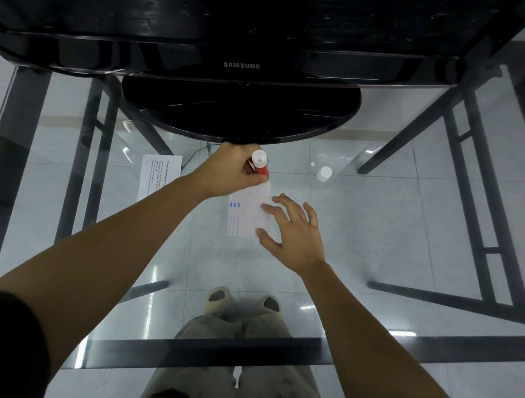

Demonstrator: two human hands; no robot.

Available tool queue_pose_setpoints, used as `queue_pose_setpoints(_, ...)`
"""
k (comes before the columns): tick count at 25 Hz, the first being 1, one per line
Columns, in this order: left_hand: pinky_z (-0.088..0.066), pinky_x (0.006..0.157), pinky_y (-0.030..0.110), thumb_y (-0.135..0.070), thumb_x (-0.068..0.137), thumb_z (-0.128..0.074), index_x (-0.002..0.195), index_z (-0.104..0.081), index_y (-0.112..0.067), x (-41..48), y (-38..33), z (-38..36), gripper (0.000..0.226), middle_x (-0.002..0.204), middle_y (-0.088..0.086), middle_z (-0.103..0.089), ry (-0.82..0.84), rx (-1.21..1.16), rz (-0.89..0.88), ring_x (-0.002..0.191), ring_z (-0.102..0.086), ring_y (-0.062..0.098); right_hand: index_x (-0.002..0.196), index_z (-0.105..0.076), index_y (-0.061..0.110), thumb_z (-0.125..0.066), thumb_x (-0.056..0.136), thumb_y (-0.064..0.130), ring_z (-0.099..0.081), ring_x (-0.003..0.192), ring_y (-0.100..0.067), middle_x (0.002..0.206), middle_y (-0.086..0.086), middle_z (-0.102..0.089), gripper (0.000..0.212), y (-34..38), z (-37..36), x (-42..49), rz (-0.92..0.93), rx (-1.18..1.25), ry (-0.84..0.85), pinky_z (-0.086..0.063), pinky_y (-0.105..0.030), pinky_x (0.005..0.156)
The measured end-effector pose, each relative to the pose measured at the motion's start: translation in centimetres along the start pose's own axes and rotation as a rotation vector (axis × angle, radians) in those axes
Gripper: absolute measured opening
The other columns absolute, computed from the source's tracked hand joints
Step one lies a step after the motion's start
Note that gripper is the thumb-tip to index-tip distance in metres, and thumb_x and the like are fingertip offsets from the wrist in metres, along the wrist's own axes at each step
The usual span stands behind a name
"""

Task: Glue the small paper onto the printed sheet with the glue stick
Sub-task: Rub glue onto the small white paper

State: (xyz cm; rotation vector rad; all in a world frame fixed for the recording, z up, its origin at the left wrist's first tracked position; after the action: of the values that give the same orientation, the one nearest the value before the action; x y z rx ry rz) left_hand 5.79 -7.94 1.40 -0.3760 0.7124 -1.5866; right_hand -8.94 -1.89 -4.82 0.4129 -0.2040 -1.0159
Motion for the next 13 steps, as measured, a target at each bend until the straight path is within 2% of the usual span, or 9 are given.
queue_pose_setpoints(3,-0.045,0.072,0.023,-0.031,0.079,-0.07,0.102,-0.058,-0.016,-0.5,-0.8,-1.3,0.03,0.094,0.001,-0.065,0.108,0.006,-0.035,0.081,-0.057,0.013,0.127,-0.049,0.025,-0.046,0.086,0.055,-0.036,0.133,-0.02,0.14,-0.002,-0.046,0.051,0.0,0.0,0.0,0.0,-0.002,0.0,-0.01,-0.044,0.113)
queue_pose_setpoints(8,-0.044,0.077,0.026,-0.027,0.078,-0.071,0.105,-0.059,-0.012,0.7,-0.6,0.7,0.033,0.1,0.004,-0.064,-0.047,-0.036,0.007,0.092,-0.057,0.018,0.127,-0.048,0.026,-0.047,0.086,0.055,-0.036,0.133,-0.02,0.14,-0.001,-0.046,0.051,0.0,-0.1,0.0,-0.002,-0.012,0.005,-0.007,-0.042,0.112)
queue_pose_setpoints(11,-0.047,0.075,0.027,-0.031,0.078,-0.071,0.103,-0.06,-0.015,0.2,-0.9,-0.9,0.032,0.096,0.002,-0.065,0.081,0.003,-0.017,0.086,-0.059,0.016,0.126,-0.049,0.025,-0.045,0.086,0.056,-0.038,0.132,-0.021,0.139,-0.002,-0.047,0.051,0.0,-0.1,0.0,-0.01,-0.01,0.003,-0.01,-0.043,0.112)
queue_pose_setpoints(13,-0.044,0.074,0.026,-0.029,0.079,-0.071,0.104,-0.059,-0.014,0.1,-0.6,-1.1,0.033,0.097,0.003,-0.065,0.071,0.012,-0.003,0.085,-0.059,0.017,0.126,-0.049,0.024,-0.046,0.086,0.055,-0.038,0.132,-0.02,0.139,-0.002,-0.047,0.051,0.1,0.0,0.0,-0.001,-0.019,-0.005,-0.012,-0.044,0.112)
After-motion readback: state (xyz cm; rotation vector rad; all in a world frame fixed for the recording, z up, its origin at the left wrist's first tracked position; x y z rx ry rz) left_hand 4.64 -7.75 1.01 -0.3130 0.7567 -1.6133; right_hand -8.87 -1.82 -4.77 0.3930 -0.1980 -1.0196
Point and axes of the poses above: each hand's wrist, its own x-axis towards the middle knuckle, its own z-axis out of the back of the hand, y = z × x, the point moved 7 cm from there along x, towards the middle knuckle
